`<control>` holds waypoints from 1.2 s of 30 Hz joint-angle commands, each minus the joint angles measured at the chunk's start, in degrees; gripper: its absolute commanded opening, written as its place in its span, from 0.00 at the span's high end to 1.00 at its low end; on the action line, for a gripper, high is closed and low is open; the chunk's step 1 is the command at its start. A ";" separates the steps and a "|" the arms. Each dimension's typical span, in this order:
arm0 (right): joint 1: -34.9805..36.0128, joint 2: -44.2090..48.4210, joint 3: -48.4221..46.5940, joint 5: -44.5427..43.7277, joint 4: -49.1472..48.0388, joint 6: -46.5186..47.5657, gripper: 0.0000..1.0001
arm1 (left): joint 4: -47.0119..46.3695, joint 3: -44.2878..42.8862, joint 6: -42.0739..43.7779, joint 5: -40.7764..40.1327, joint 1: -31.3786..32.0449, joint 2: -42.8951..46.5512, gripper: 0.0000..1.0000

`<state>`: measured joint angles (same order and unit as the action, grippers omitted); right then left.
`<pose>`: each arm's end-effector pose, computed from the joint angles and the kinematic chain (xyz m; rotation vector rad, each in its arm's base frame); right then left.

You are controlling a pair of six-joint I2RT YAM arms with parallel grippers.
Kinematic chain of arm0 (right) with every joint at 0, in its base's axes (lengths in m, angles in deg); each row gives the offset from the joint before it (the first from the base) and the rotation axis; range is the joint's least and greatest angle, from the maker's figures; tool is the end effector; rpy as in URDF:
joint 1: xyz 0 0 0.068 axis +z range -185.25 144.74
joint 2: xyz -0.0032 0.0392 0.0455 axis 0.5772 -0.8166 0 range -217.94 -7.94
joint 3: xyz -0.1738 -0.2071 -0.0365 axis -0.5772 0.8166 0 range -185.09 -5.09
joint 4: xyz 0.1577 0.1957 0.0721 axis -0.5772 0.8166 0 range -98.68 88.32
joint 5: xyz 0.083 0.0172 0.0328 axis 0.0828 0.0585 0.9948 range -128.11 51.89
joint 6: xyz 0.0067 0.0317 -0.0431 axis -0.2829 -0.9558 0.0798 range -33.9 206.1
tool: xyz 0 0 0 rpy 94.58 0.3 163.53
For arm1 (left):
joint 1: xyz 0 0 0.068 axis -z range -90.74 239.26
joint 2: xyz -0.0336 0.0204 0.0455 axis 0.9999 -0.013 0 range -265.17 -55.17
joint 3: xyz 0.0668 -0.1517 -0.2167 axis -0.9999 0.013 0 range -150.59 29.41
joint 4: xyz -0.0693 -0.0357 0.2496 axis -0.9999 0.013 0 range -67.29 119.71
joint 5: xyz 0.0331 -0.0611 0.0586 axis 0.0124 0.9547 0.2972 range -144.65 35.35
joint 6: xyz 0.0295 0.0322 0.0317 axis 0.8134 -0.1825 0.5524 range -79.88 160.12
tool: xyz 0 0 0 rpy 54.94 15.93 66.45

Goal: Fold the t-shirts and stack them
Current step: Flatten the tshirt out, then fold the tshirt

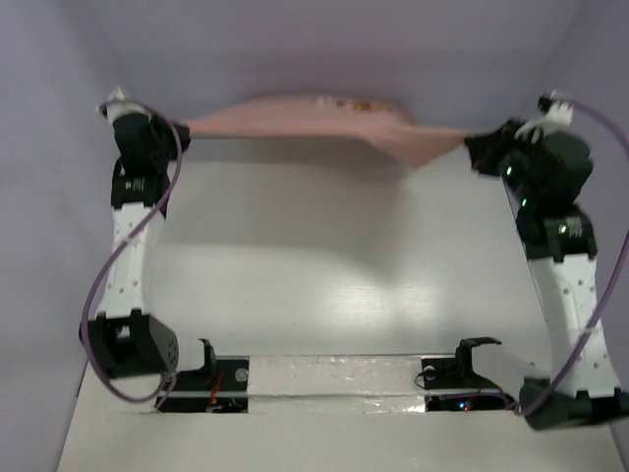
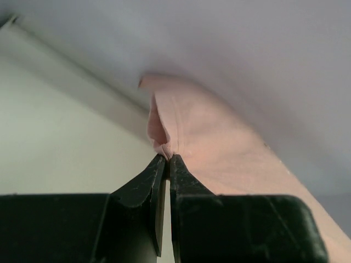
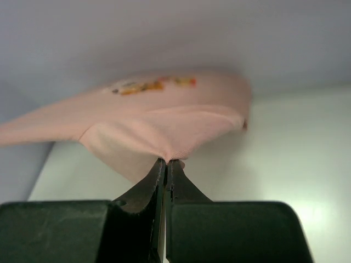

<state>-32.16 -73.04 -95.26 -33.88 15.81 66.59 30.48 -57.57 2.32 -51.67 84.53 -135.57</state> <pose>0.2144 0.0142 0.5123 0.1663 1.5634 0.3680 0.3211 0.0247 0.4592 -0.5463 1.5178 -0.4897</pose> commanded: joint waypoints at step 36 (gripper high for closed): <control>0.69 -2.71 34.90 4.38 10.68 -9.77 1.00 | -6.09 48.41 1.33 0.79 -4.67 10.63 1.00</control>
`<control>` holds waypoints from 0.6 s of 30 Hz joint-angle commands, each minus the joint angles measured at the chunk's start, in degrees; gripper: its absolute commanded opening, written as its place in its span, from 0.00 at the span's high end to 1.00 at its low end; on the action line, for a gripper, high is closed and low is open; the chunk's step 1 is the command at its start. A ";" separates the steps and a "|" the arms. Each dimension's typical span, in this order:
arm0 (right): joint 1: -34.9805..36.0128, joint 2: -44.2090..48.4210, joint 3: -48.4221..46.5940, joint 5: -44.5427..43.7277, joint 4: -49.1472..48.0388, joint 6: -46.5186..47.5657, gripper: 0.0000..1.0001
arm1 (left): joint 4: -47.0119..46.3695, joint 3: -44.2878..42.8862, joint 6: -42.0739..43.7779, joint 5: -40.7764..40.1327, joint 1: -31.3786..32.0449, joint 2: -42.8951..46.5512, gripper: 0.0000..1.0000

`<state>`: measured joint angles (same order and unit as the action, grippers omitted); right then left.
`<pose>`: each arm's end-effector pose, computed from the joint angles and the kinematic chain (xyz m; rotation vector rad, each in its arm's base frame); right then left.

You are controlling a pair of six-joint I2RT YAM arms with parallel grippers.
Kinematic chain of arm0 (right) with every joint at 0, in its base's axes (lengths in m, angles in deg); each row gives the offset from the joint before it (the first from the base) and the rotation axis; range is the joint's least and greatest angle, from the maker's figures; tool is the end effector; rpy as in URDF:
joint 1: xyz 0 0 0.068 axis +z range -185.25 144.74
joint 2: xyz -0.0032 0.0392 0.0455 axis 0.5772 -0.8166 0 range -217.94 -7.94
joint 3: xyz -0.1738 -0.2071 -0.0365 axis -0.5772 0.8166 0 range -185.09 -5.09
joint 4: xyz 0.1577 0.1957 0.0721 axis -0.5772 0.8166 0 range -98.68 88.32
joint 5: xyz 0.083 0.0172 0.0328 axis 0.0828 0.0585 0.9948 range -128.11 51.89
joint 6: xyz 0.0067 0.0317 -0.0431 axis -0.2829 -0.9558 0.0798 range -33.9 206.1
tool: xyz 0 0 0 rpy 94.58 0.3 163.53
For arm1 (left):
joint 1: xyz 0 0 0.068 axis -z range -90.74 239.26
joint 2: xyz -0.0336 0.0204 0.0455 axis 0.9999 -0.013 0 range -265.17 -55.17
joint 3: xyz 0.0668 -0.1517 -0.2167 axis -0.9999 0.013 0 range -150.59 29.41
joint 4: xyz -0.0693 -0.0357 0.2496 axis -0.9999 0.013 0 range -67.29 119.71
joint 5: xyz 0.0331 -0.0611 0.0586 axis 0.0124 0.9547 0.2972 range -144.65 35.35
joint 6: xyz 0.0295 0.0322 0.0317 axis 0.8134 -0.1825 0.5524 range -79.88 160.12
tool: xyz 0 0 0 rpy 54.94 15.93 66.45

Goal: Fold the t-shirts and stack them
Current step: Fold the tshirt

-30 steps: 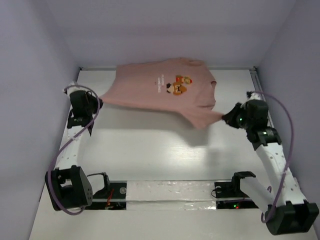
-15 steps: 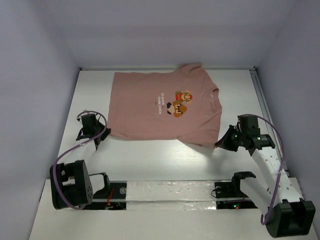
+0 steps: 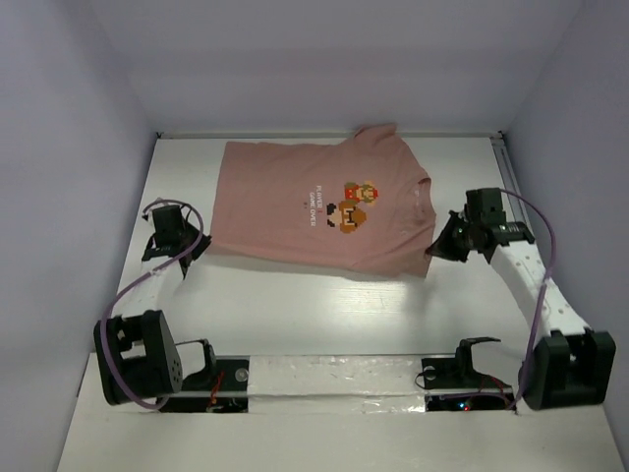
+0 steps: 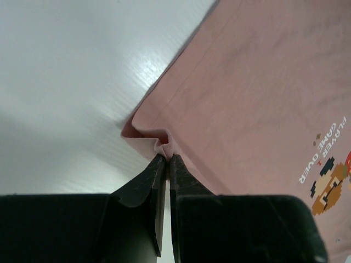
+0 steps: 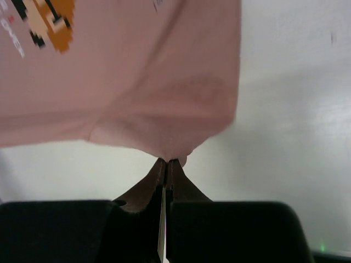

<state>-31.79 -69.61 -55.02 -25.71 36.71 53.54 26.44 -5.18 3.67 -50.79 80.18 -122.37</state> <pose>0.2051 0.0201 0.2634 0.5759 2.5528 0.5089 0.2419 0.0362 0.2105 -0.8253 2.0655 -0.3390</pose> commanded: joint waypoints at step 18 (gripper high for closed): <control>0.31 -48.53 -50.24 -7.75 -12.25 11.55 1.00 | -4.78 -24.20 -0.91 0.36 0.73 -30.00 1.00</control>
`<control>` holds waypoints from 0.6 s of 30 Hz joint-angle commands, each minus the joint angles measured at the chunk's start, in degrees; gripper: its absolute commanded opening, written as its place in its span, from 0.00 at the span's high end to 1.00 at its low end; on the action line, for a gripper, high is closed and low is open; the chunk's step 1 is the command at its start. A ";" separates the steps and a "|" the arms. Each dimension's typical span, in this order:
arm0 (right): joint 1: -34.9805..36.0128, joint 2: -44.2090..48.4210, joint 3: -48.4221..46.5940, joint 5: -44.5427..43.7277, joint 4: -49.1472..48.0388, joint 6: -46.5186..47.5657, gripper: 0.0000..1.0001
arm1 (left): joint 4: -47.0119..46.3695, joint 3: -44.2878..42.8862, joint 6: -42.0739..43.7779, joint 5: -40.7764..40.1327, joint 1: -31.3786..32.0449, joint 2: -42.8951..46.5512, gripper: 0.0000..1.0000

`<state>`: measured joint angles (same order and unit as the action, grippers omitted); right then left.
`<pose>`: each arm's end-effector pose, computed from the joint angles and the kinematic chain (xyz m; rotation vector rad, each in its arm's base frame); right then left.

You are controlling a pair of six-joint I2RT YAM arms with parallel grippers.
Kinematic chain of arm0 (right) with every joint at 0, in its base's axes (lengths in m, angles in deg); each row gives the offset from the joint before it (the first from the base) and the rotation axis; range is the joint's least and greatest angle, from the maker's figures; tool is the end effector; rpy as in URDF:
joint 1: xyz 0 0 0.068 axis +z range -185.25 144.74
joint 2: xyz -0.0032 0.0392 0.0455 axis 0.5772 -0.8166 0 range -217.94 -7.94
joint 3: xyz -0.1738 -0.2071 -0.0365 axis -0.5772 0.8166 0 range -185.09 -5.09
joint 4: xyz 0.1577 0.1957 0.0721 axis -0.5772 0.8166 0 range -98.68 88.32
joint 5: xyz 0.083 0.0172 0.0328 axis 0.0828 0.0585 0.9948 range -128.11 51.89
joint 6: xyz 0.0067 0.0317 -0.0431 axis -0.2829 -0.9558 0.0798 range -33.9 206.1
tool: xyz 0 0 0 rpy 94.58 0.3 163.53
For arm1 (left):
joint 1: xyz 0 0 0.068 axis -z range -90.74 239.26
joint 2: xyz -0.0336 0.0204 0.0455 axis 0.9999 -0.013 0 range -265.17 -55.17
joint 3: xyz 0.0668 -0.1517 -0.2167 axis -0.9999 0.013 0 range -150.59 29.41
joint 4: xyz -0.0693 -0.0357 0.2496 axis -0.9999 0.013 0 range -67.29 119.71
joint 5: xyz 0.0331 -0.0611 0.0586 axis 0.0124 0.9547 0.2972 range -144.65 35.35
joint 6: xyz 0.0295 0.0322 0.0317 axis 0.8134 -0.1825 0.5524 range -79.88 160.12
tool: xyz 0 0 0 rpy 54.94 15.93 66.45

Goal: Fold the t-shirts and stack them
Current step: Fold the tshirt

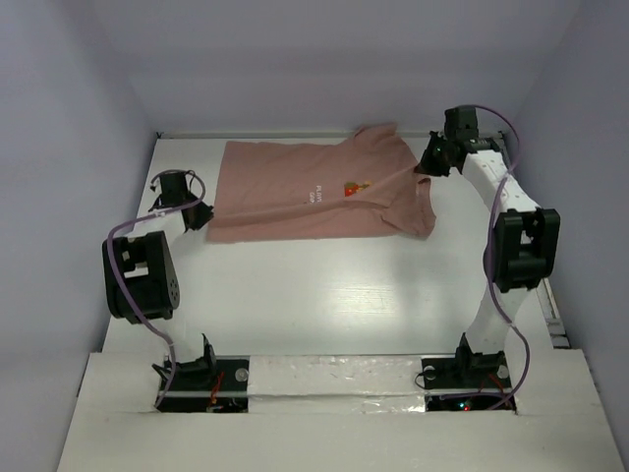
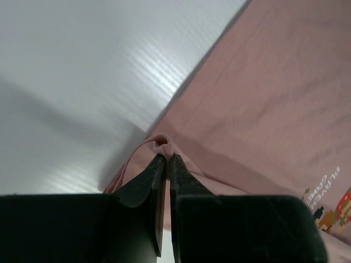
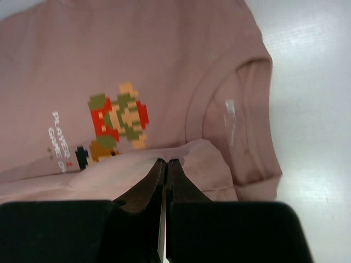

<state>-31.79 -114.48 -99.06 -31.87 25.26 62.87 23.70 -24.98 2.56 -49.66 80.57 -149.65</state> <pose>0.4217 0.0294 0.2925 0.3612 2.3775 0.3489 0.3457 0.0497 0.1929 -0.8650 2.1430 -0.3595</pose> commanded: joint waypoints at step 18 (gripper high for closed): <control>0.31 2.34 2.26 -0.09 -8.25 -1.81 0.47 | 1.18 -17.31 -0.23 -5.88 0.95 -10.46 0.75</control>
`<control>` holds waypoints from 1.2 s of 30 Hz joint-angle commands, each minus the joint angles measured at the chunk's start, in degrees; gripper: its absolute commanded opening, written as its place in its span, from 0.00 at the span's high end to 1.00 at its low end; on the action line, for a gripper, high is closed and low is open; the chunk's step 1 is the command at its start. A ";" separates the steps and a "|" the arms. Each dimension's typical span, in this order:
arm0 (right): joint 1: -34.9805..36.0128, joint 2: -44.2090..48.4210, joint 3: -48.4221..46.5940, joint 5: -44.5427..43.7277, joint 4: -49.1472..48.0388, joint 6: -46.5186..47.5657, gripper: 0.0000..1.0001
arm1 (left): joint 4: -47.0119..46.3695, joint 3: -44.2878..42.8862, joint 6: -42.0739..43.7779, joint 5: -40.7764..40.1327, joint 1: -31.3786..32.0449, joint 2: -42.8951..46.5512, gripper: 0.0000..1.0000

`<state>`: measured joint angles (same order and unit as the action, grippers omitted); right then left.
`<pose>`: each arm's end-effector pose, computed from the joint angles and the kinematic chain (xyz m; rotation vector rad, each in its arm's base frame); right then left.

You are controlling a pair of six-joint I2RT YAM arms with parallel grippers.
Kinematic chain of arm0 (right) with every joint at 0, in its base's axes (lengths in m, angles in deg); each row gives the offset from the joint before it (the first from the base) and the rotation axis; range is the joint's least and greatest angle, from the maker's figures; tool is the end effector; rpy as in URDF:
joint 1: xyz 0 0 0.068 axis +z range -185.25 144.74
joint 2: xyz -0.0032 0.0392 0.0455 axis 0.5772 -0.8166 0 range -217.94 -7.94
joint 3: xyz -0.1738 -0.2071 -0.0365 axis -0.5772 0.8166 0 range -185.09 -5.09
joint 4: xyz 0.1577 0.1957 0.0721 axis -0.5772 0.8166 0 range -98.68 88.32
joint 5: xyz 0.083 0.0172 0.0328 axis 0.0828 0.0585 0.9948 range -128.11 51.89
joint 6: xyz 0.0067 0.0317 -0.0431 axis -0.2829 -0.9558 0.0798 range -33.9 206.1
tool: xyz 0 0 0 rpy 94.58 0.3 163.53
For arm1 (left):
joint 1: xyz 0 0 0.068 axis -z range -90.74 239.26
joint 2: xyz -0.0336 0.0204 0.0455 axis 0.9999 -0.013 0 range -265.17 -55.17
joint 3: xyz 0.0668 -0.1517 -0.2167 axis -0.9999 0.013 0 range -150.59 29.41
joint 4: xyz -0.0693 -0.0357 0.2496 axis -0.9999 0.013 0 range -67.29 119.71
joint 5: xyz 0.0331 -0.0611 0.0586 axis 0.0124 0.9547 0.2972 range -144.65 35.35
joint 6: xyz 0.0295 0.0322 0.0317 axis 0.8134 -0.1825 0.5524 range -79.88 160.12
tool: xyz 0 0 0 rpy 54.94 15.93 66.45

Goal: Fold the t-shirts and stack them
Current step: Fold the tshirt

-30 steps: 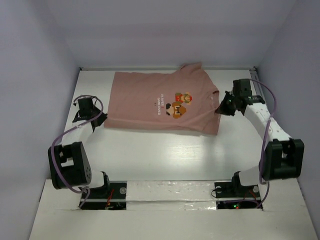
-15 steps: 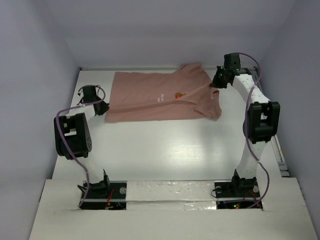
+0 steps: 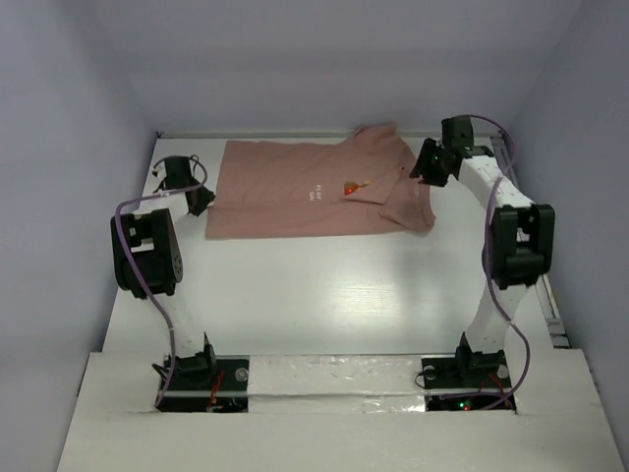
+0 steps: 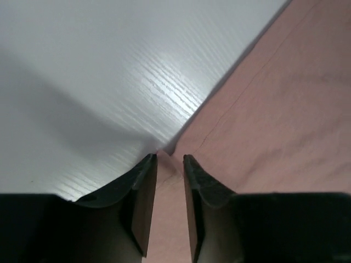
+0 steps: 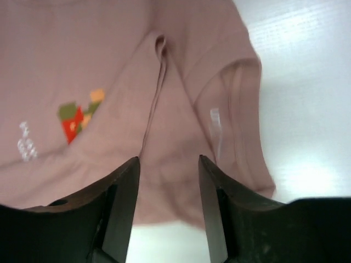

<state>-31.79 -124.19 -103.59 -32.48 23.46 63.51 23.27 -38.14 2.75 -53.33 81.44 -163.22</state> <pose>0.4579 0.0312 0.2491 0.3654 2.4349 0.3206 0.4060 0.0549 0.1790 -0.8740 2.1326 -0.2932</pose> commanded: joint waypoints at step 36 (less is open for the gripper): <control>-3.02 18.25 34.25 4.39 -17.81 -2.63 0.66 | -3.54 19.82 1.68 1.67 -1.50 12.69 0.84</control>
<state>-34.54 -105.96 -67.13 -29.45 8.40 60.40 19.27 -17.48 4.24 -50.60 80.15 -149.47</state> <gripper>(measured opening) 0.347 0.170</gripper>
